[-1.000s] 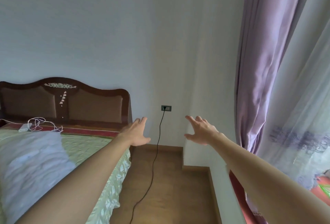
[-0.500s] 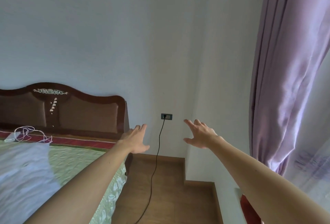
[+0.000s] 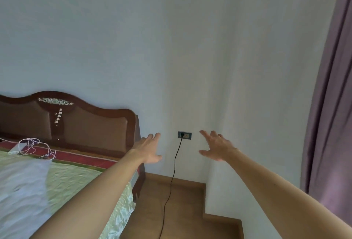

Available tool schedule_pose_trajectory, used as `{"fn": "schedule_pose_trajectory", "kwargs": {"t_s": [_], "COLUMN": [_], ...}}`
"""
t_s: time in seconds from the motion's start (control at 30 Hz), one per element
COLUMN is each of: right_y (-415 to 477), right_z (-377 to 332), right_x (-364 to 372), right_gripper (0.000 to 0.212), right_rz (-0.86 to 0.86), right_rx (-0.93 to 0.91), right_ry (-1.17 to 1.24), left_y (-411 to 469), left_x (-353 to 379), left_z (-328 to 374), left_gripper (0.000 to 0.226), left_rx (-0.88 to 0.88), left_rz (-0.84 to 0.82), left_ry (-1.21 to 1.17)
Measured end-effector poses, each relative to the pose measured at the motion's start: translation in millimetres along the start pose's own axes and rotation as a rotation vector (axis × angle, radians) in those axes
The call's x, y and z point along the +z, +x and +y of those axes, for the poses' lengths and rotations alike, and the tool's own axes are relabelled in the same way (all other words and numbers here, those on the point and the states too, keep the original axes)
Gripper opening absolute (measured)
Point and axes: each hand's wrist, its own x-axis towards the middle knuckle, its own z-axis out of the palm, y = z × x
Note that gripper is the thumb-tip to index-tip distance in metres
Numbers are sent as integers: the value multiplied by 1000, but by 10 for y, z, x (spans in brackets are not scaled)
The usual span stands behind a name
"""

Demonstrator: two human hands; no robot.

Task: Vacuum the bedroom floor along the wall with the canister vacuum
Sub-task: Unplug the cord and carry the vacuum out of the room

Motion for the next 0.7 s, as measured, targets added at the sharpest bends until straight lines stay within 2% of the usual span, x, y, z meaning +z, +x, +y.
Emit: {"fn": "schedule_pose_trajectory", "kwargs": {"t_s": [0.33, 0.7], "right_y": [929, 2398], "right_z": [262, 341], "right_x": [167, 432], "right_gripper": [79, 76], "right_rz": [-50, -99], "right_rx": [9, 62], "right_ry": [28, 58], "left_y": [1087, 2613], "left_x": [116, 306], "left_z": [-151, -658], "left_gripper": [87, 87], "left_rx": [9, 45], "left_rz": [-39, -122], "left_ry": [-23, -91]}}
